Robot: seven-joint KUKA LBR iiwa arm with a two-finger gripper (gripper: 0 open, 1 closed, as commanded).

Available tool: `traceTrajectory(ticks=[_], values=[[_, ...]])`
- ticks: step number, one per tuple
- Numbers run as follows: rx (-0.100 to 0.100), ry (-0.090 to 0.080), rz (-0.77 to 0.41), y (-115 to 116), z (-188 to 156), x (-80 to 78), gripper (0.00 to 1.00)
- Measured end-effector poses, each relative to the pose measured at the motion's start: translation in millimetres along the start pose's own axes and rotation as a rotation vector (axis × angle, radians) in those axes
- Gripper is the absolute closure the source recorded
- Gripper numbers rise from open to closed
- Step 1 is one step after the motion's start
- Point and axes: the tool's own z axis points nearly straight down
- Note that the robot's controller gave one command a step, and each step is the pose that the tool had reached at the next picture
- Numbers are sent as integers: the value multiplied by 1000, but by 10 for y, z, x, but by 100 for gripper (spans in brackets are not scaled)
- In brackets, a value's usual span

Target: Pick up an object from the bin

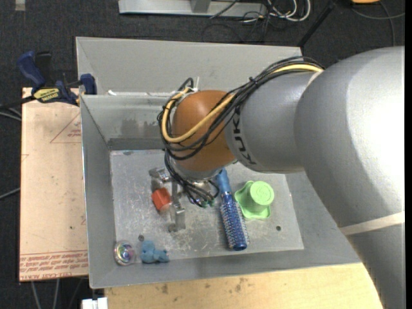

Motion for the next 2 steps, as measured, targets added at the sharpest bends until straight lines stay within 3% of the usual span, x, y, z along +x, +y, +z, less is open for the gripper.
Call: traceTrajectory(ticks=[1,2], values=[[-1,-2,2,-8,-15,-10,100],[3,-15,67,-510,-2032,-233,100]])
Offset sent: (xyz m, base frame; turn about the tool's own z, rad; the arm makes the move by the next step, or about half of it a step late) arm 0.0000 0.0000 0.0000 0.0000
